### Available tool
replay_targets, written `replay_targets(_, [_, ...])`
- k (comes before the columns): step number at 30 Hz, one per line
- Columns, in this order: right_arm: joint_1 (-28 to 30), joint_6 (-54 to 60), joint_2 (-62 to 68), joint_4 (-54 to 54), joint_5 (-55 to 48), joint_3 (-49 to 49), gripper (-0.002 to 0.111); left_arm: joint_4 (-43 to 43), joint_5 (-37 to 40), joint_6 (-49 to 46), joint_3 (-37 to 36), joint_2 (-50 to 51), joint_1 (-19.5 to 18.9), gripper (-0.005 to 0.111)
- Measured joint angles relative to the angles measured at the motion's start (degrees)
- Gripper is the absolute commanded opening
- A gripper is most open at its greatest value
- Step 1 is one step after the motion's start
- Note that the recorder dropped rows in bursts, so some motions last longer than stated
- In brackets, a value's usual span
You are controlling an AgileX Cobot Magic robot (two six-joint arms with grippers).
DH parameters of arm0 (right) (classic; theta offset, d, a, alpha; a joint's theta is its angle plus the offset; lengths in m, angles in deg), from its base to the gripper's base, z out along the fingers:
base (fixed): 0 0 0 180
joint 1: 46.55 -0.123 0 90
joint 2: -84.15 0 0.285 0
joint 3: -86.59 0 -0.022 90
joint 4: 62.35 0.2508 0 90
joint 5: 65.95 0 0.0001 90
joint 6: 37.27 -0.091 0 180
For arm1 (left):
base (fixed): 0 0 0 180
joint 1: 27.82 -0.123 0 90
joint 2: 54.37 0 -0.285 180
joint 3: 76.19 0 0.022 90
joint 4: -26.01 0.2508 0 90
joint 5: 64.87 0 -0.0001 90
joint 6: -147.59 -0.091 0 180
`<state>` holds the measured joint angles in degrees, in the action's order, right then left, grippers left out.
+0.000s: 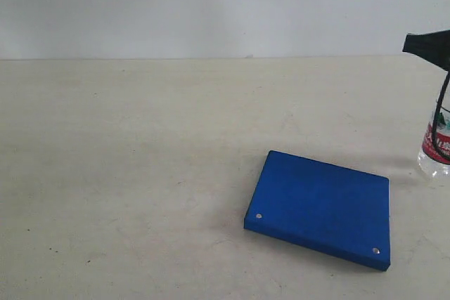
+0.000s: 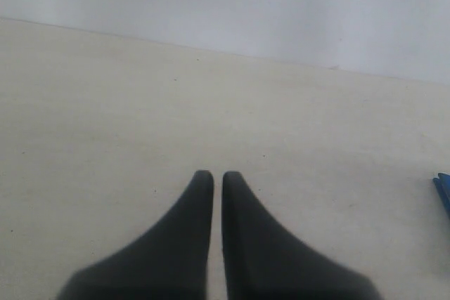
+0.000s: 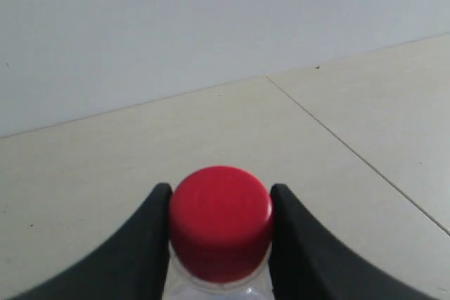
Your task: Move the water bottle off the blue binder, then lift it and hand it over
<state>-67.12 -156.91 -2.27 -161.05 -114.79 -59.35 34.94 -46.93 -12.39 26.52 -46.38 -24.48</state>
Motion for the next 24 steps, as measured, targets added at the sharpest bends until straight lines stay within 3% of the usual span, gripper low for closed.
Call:
replay_targets(4, [0.15, 2.75, 0.00, 0.00, 2.29, 0.00, 0.006, 0.00, 0.00, 0.00, 0.00, 0.00, 0.00, 0.005])
replay_targets(10, [0.25, 8.12, -0.04, -0.98, 7.25, -0.08, 0.037, 0.00, 0.00, 0.00, 0.00, 0.00, 0.00, 0.005])
replay_targets(13, [0.40, 8.69, -0.26, -1.10, 7.86, -0.08, 0.045, 0.00, 0.00, 0.00, 0.00, 0.00, 0.00, 0.005])
replay_targets(24, [0.43, 11.02, -3.34, -0.95, 8.05, -1.69, 0.049, 0.00, 0.00, 0.00, 0.00, 0.00, 0.00, 0.005])
